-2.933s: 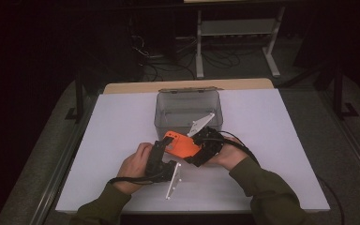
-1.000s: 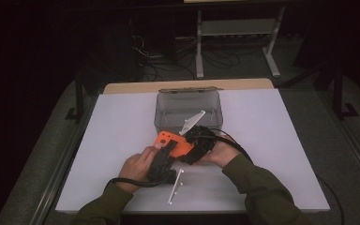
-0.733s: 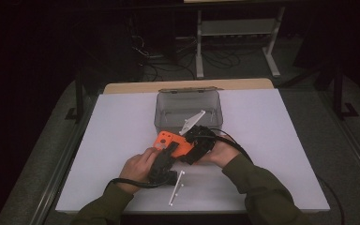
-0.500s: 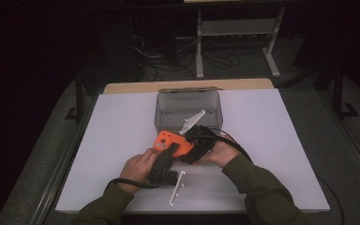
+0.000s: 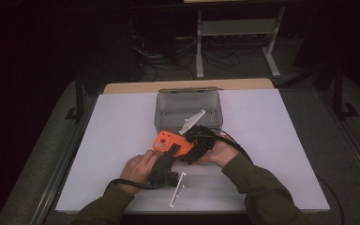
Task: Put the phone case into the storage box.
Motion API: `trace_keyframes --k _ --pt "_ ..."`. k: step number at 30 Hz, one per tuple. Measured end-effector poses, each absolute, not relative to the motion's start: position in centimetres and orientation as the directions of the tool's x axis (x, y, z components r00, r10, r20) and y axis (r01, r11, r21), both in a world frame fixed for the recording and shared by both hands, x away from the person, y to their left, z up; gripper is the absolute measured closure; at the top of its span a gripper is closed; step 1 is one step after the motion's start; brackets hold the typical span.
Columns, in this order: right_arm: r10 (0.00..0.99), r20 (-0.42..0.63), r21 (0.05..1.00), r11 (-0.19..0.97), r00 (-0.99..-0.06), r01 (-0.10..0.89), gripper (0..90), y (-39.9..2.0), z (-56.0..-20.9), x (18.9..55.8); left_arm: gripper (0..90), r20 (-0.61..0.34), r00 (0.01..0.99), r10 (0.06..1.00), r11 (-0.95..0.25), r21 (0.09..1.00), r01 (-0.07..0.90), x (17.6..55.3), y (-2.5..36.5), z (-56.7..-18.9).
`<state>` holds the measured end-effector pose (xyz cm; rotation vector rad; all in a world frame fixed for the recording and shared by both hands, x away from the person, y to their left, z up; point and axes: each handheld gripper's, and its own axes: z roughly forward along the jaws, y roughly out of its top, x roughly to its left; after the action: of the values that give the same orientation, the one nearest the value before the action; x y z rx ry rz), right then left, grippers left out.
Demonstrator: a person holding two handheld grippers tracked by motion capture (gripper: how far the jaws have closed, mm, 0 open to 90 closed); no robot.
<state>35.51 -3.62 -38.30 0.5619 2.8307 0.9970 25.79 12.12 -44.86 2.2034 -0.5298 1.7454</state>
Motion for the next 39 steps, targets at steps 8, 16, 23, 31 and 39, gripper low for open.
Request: trace_keyframes --k 8,16,23,31,39 --pt "0.371 0.053 0.622 0.714 -0.927 0.321 15.7 -3.7 -38.3 35.6 68.1 0.971 0.213 -0.105 -0.89 0.004 -0.456 25.8 12.1 -44.9" --pt "0.372 0.065 0.624 0.709 -0.926 0.328 15.7 -3.8 -38.3 35.7 72.7 0.966 0.22 -0.137 -0.89 -0.023 -0.454 25.7 12.1 -44.7" --pt "0.372 0.086 0.624 0.703 -0.924 0.341 15.6 -4.0 -38.3 35.8 74.5 0.965 0.207 -0.158 -0.884 -0.045 -0.464 25.6 12.2 -44.6" --pt "0.363 0.133 0.627 0.69 -0.922 0.362 15.5 -4.4 -38.2 36.1 77.7 0.967 0.187 -0.171 -0.877 -0.063 -0.477 25.5 12.2 -44.4" --pt "0.351 0.172 0.629 0.68 -0.921 0.377 15.4 -4.7 -38.4 36.5 78.9 0.967 0.186 -0.174 -0.871 -0.063 -0.488 25.5 12.3 -44.4"
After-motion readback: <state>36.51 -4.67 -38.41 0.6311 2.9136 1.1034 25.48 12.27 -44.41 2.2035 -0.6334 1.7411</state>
